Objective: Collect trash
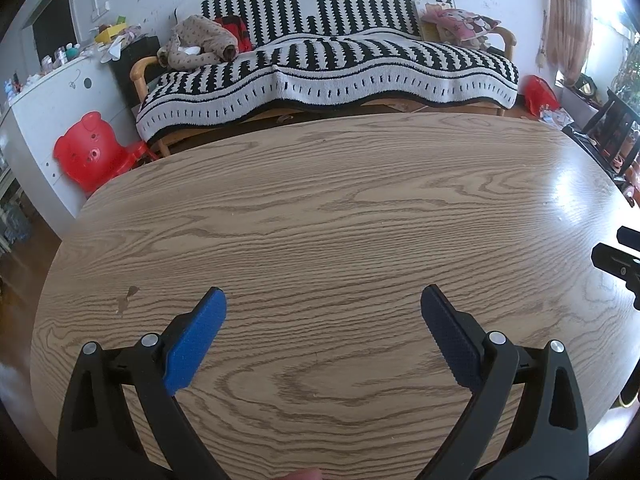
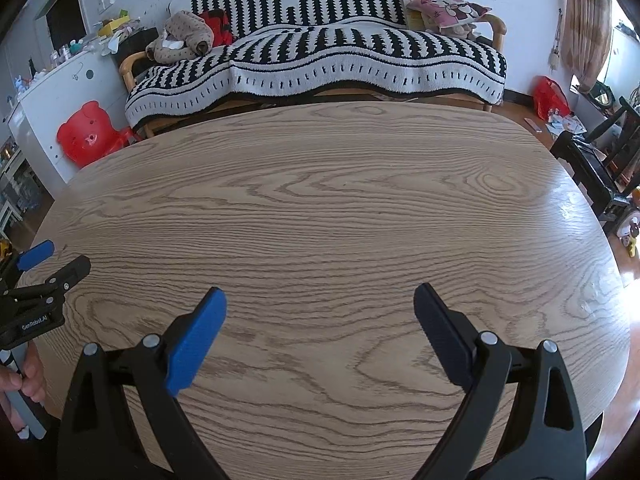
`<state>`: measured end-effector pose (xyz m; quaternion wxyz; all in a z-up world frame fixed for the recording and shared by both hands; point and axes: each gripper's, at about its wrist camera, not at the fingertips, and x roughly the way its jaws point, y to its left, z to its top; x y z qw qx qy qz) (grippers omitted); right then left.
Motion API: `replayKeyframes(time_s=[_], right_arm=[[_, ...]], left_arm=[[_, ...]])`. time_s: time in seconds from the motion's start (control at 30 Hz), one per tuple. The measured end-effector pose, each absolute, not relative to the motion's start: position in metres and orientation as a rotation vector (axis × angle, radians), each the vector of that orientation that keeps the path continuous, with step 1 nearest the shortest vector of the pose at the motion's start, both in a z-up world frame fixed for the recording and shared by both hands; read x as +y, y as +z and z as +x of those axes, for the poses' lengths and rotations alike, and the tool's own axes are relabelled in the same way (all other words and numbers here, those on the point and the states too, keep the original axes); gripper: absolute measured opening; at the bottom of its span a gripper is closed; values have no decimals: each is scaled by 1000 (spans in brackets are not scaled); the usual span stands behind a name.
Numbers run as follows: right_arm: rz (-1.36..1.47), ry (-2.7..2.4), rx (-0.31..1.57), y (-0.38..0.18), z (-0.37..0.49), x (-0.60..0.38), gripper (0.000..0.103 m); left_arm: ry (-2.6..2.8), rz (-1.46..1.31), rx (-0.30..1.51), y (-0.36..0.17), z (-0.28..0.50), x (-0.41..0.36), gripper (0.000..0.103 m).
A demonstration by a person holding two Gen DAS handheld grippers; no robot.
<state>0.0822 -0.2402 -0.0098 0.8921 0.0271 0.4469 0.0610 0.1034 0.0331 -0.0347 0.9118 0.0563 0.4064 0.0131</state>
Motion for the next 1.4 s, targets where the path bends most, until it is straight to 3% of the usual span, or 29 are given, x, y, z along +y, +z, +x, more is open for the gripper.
replayKeyframes(time_s=[1.4], right_arm=[[53, 129, 931, -9, 80, -241, 91]], left_arm=[[24, 107, 848, -35, 102, 36, 95]])
